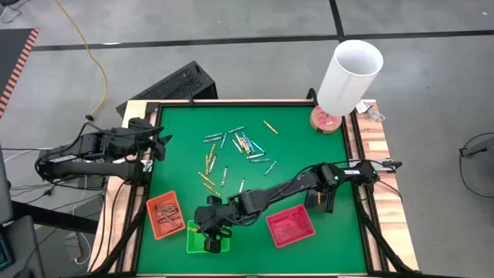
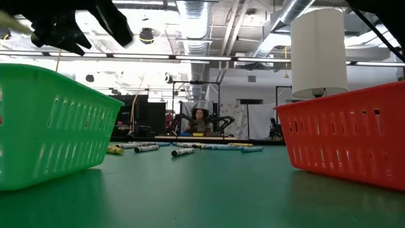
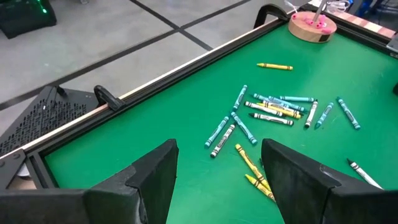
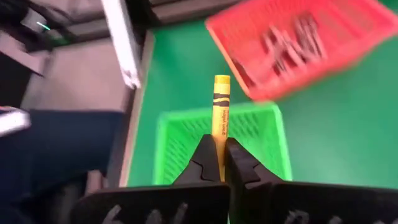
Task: Sort crayons
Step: Put the yellow crayon into the green bin
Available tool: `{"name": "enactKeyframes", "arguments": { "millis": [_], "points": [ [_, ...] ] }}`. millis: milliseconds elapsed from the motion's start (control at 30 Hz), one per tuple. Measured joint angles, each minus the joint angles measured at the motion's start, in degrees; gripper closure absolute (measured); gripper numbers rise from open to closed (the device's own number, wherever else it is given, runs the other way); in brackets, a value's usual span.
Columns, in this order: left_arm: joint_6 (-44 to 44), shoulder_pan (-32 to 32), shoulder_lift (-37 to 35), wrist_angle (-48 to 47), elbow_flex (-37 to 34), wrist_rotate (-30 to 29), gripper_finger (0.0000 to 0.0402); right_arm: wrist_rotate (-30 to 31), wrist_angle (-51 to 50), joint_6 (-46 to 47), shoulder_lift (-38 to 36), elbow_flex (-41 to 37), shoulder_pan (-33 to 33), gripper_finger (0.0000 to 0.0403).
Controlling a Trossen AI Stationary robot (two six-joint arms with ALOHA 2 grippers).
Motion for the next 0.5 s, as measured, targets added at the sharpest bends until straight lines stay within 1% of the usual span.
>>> {"name": "enactKeyframes", "arguments": {
  "millis": [133,233,300,367,433,500],
  "points": [
    [0.0,0.0,0.0,0.0,0.0,0.0,0.0178,1.8,-2.9,1.4,1.1,0.0,0.0,0.0403],
    [0.0,0.0,0.0,0.0,0.0,0.0,0.0178,1.8,-2.5,1.7,2.7,0.0,-0.2,0.0403],
    [0.0,0.0,0.0,0.0,0.0,0.0,0.0178,1.8,-4.9,2.0,3.2,-0.1,-0.1,0.0403],
    [0.0,0.0,0.0,0.0,0.0,0.0,0.0178,1.8,-4.4,2.9,4.4,0.1,-0.1,0.0403],
    [0.0,0.0,0.0,0.0,0.0,0.0,0.0178,1.6,-6.3,3.3,4.8,-0.1,-0.1,0.0403],
    [0.0,0.0,0.0,0.0,0.0,0.0,0.0178,1.1,-5.5,3.4,5.5,0.0,-0.1,0.0403]
  ]
}}
